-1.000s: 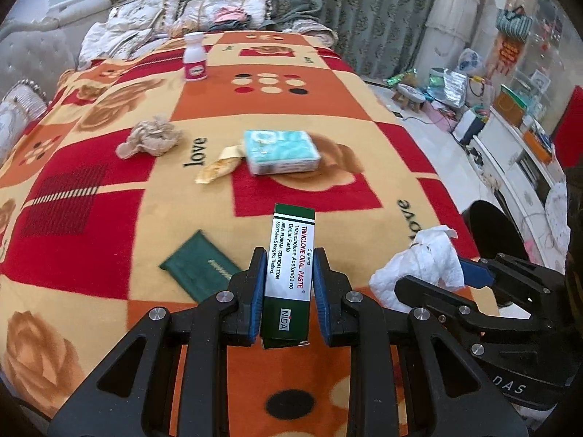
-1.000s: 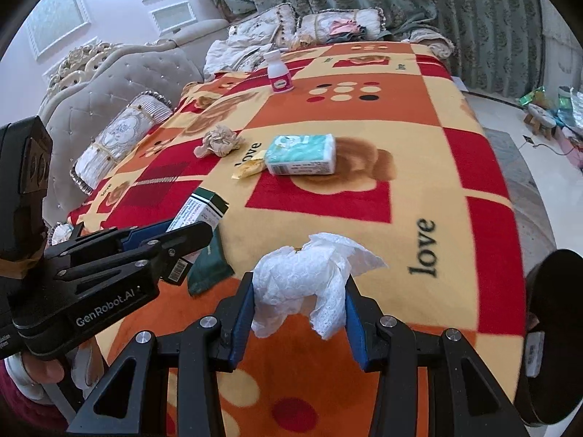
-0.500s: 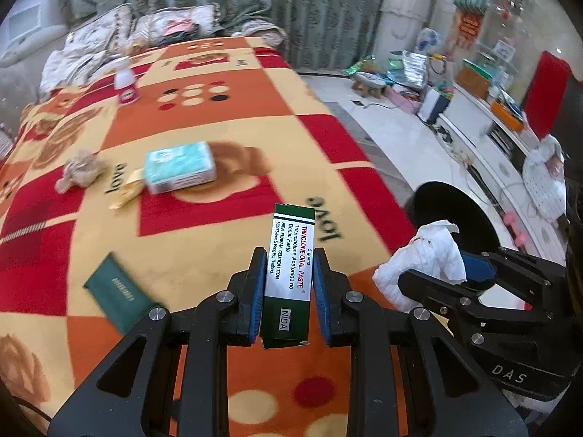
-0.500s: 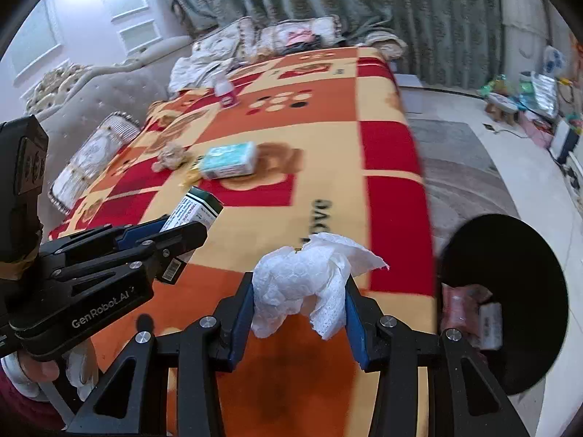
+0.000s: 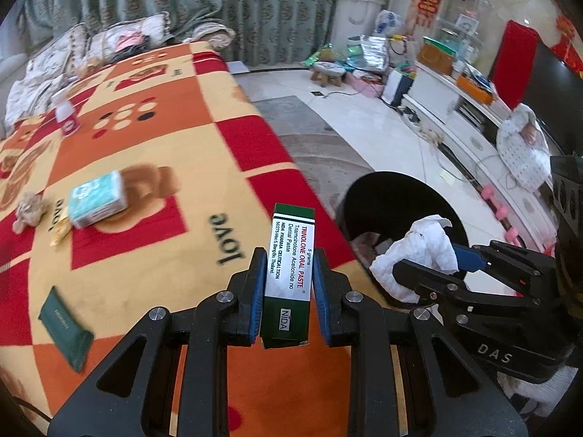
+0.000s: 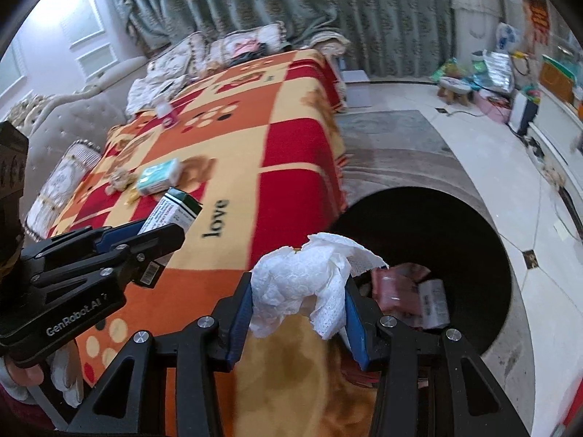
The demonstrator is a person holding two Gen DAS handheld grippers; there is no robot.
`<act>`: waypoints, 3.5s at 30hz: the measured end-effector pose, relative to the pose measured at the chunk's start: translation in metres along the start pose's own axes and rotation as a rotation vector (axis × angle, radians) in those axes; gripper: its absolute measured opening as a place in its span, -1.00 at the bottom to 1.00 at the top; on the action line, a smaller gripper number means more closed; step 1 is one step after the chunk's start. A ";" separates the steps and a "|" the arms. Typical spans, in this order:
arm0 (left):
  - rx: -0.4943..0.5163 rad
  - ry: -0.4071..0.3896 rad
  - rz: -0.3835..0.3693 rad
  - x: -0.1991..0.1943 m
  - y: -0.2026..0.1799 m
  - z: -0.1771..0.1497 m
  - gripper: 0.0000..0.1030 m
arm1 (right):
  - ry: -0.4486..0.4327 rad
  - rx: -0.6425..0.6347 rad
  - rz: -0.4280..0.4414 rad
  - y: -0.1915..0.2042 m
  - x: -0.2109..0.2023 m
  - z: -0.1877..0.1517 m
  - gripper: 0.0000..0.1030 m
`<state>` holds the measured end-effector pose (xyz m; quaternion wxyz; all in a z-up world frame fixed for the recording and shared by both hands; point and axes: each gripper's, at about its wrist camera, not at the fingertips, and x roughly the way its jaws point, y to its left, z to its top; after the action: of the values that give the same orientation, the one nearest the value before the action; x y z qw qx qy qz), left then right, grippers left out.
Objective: Collect trash
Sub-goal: 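Carry the toothpaste box and tissue over the black bin while both tools open, then move both open tools back over the blanket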
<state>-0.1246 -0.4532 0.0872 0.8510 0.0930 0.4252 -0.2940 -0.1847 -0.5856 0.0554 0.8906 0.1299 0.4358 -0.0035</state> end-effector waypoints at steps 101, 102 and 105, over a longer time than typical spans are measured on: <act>-0.277 0.089 0.139 0.010 0.133 -0.036 -0.11 | 0.052 -0.087 0.068 0.061 0.035 0.004 0.27; -0.283 0.091 0.144 0.011 0.137 -0.037 -0.11 | 0.053 -0.091 0.071 0.064 0.036 0.004 0.27; -0.303 0.099 0.158 0.012 0.149 -0.041 -0.11 | 0.063 -0.108 0.082 0.076 0.041 0.005 0.27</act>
<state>-0.0599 -0.3211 0.0390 0.8537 0.0110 0.4974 -0.1538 -0.1461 -0.5085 0.0436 0.8815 0.0994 0.4576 0.0606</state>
